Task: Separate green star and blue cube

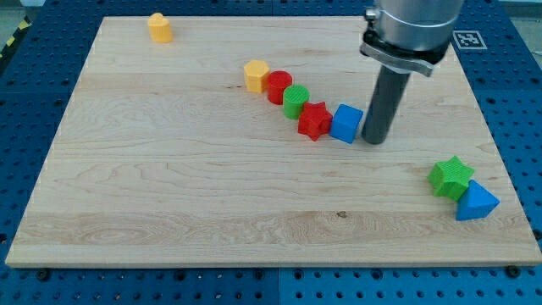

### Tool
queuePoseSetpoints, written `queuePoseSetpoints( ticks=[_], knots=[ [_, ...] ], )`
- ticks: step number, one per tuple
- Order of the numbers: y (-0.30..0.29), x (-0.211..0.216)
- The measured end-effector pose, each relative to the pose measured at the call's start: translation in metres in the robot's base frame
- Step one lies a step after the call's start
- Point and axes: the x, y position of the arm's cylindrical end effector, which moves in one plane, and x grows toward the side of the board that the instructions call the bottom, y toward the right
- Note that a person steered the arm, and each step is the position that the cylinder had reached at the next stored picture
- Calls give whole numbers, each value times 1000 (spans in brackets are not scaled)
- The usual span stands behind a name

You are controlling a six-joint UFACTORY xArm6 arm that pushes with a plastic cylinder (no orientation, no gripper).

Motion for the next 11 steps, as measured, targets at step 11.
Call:
queuePoseSetpoints(
  ticks=[11],
  knots=[
    [64, 32]
  ],
)
